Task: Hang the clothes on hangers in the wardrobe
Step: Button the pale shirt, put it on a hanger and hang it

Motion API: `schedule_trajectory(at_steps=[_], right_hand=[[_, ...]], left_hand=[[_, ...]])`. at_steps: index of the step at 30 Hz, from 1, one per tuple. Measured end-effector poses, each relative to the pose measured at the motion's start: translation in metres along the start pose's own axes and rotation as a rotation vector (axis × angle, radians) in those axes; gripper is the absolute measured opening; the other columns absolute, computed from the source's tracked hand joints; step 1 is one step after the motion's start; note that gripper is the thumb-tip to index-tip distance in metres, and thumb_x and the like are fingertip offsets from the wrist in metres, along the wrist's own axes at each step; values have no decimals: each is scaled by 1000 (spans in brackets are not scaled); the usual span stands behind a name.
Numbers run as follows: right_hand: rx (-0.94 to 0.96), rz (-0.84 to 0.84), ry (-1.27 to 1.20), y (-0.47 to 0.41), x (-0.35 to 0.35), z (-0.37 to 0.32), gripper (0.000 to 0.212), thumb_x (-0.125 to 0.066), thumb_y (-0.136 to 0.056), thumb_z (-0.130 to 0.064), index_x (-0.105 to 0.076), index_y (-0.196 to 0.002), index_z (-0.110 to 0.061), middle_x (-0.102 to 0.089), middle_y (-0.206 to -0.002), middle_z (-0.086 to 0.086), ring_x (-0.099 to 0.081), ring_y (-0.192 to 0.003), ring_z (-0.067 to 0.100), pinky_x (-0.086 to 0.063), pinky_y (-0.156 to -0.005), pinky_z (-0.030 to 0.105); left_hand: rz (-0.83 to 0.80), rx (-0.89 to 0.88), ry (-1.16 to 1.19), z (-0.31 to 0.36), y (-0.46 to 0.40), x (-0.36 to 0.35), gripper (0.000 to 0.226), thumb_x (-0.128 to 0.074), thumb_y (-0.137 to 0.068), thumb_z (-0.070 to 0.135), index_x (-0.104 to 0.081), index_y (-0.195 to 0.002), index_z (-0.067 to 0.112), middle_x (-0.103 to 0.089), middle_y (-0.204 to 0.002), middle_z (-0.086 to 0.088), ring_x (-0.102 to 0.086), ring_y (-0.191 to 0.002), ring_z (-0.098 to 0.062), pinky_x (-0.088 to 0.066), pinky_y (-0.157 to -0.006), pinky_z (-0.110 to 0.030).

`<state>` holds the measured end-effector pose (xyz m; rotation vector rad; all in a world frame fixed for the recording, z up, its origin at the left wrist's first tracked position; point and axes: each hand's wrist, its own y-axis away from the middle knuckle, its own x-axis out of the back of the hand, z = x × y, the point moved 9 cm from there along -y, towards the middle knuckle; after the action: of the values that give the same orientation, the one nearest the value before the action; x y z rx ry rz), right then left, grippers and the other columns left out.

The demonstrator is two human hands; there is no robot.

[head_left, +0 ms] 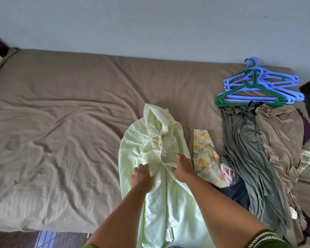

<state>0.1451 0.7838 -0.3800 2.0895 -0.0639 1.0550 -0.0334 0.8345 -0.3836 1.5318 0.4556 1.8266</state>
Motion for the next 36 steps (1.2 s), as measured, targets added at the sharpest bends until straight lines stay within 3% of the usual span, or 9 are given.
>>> schedule_trajectory(at_steps=[5,9,12,17,21,24,28,32,36], right_hand=[[61,-123,185,-4,-29,-4,61,-50,-97,-34,-20,-150,-30,-45,-141,1,-31,-133,27,-37,-101,40],[10,65,177,6,-20,-5,33,-49,-97,-33,-56,-125,-17,-54,-121,7,-40,-121,28,-41,-95,37],[1,216,79,29,-9,-4,30,-42,-100,-30,-57,-113,-7,-59,-112,13,-49,-111,31,-41,-83,35],[-44,263,70,80,2,2,36,-32,-103,-39,-51,-108,-9,-66,-99,11,-61,-94,32,-34,-64,33],[-44,247,38,117,6,-9,29,-48,-98,-36,-52,-111,-11,-65,-100,9,-60,-97,32,-35,-64,31],[-58,191,69,131,9,-18,27,-59,-89,-19,-54,-114,-11,-63,-106,10,-60,-101,30,-40,-69,29],[-202,91,194,149,2,1,27,-57,-85,-2,-63,-111,-6,-59,-117,10,-58,-110,27,-48,-80,30],[-188,33,310,167,-7,26,40,-67,-84,-28,-60,-118,-10,-61,-118,8,-50,-119,28,-44,-93,31],[-81,61,231,183,-9,41,48,-65,-82,-16,-47,-126,-9,-61,-116,12,-59,-108,31,-48,-81,33]], left_hand=[[83,-35,145,0,-3,-4,34,-51,-94,30,-46,-125,17,-60,-121,-6,-54,-115,-26,-43,-90,-33],[285,-69,172,-3,24,12,20,-50,-92,25,-52,-108,13,-63,-102,-5,-60,-97,-28,-45,-69,-32],[342,-116,93,-3,51,16,22,-49,-93,25,-52,-112,14,-61,-106,-1,-62,-93,-27,-42,-63,-32],[247,-194,38,-2,83,3,33,-44,-90,11,-51,-122,13,-54,-115,-6,-58,-97,-29,-41,-66,-34],[252,-235,237,5,109,17,42,-44,-85,-1,-56,-122,13,-50,-115,-11,-59,-97,-35,-47,-77,-37],[110,-271,192,17,116,14,57,-40,-81,-7,-55,-130,20,-43,-122,-7,-59,-102,-32,-49,-90,-37],[-4,-299,87,27,140,-4,49,-46,-80,-5,-50,-125,11,-36,-127,-9,-58,-103,-34,-49,-88,-37],[9,-96,90,12,160,-32,38,-52,-82,-2,-54,-119,3,-39,-127,-13,-59,-103,-32,-51,-88,-35],[148,-20,199,5,175,-42,25,-44,-89,1,-59,-110,0,-48,-121,-16,-56,-102,-32,-47,-87,-34]])
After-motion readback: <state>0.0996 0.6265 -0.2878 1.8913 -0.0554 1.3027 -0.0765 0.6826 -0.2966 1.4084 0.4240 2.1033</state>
